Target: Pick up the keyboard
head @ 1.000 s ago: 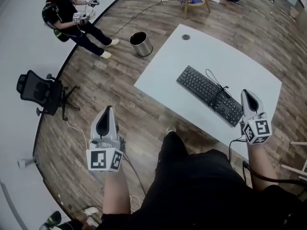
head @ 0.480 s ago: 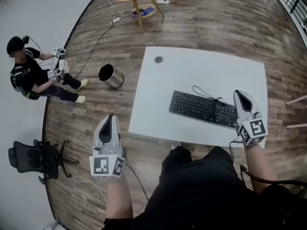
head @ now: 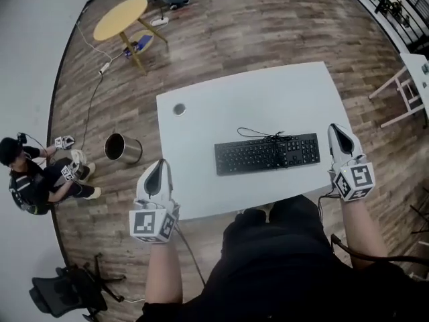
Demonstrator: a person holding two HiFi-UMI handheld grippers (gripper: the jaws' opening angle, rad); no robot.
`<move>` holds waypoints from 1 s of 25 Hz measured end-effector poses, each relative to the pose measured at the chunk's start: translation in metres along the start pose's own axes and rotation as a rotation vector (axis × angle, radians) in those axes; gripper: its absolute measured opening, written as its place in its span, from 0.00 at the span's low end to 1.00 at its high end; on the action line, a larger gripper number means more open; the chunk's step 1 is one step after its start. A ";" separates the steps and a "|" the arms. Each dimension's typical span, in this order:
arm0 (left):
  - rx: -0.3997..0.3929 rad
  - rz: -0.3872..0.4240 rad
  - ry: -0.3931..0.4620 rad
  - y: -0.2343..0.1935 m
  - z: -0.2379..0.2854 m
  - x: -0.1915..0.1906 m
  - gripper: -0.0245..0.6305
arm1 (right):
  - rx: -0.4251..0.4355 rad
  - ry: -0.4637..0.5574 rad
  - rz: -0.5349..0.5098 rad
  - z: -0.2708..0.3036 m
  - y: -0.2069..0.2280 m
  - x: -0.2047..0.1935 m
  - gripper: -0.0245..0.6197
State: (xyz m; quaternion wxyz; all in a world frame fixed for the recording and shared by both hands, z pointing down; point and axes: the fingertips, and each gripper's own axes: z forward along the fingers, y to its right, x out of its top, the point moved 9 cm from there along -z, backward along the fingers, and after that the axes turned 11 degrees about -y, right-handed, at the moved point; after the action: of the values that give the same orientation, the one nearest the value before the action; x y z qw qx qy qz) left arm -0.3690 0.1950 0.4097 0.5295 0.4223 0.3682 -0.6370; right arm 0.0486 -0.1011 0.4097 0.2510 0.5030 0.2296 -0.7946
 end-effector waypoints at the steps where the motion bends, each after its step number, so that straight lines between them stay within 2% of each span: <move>1: -0.032 -0.007 -0.014 0.001 0.009 -0.003 0.04 | -0.023 -0.006 0.004 -0.006 0.003 -0.004 0.04; 6: -0.118 0.006 -0.089 0.017 0.048 -0.009 0.05 | -0.081 -0.042 0.032 -0.022 0.022 -0.030 0.04; 8: -0.153 0.002 -0.118 0.025 0.061 -0.017 0.11 | -0.083 -0.066 0.049 -0.023 0.027 -0.047 0.04; 11: -0.182 -0.006 -0.156 0.035 0.076 -0.032 0.14 | -0.090 -0.081 0.072 -0.021 0.034 -0.073 0.04; 14: -0.180 -0.011 -0.197 0.041 0.091 -0.046 0.15 | -0.065 -0.106 0.083 -0.013 0.037 -0.094 0.04; 20: -0.212 -0.071 -0.291 0.048 0.112 -0.079 0.26 | 0.014 -0.192 0.093 0.009 0.039 -0.125 0.04; 22: -0.218 -0.105 -0.315 0.049 0.117 -0.089 0.28 | 0.040 -0.230 0.105 0.017 0.039 -0.136 0.13; 25: -0.225 -0.130 -0.372 0.052 0.123 -0.104 0.32 | 0.081 -0.279 0.117 0.028 0.037 -0.151 0.22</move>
State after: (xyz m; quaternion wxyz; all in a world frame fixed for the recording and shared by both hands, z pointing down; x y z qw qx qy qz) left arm -0.3268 0.1115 0.5508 0.5899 0.2114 0.3595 -0.6915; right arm 0.1078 -0.1218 0.5543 0.3058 0.4101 0.1303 -0.8493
